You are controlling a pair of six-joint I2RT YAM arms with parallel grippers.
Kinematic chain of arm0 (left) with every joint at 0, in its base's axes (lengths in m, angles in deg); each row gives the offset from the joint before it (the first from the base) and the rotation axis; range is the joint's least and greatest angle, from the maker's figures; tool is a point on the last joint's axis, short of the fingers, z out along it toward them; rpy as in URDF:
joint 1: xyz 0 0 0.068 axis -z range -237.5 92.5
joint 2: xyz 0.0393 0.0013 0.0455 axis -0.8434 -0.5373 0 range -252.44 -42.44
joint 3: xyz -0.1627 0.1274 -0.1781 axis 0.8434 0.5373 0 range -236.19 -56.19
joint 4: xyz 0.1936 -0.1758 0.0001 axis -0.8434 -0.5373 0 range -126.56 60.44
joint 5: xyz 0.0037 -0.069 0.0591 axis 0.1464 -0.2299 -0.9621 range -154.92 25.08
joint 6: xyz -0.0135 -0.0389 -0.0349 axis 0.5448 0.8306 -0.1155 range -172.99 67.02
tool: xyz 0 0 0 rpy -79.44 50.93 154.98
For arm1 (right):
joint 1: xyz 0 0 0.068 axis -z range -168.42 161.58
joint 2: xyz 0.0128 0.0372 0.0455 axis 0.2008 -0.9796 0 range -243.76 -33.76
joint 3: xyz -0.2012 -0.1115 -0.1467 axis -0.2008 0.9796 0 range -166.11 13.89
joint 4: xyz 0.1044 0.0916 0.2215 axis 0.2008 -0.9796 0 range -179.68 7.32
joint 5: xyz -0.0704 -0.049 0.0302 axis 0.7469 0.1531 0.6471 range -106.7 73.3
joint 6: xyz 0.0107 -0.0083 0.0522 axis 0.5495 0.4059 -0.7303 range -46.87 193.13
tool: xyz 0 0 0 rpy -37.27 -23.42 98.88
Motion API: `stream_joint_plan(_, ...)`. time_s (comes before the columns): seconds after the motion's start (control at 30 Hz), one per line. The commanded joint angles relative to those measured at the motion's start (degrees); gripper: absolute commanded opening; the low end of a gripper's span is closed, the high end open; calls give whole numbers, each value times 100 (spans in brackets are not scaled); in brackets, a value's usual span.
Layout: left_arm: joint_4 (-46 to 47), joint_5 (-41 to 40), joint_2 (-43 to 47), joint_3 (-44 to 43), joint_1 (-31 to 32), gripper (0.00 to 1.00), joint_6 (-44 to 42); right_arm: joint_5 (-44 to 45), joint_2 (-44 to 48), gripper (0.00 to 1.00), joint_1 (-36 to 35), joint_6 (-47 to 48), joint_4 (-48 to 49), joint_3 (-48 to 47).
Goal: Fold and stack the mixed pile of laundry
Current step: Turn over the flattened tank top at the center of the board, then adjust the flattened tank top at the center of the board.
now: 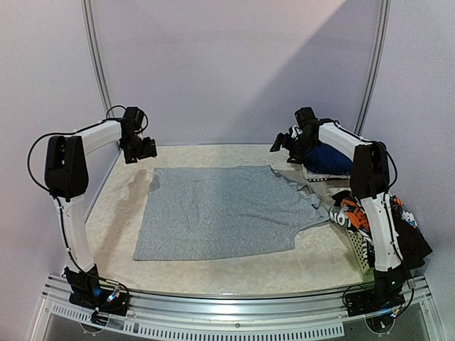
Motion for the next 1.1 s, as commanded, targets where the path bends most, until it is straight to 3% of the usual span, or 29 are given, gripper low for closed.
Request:
stream_joint_plan(0.0,351,-421,860,799,348,79,-42,-54,1094,91,-216,241,719,687)
stream_joint_plan(0.37,1502,-360,2532,3658,1209,71,227,1474,2694,90,-966,1129,1321,3272)
stream_joint_plan(0.63,1735,-708,3174,4752,2187,66,494,3212,3065,86,-1020,1335,626,4362)
stream_joint_plan(0.83,2113,-688,3520,5572,2732,62,922,3016,3376,85,-979,1460,896,5055)
stream_joint_plan(1.07,2156,-973,3139,5881,2673,61,952,3196,3150,86,-900,1375,713,4771)
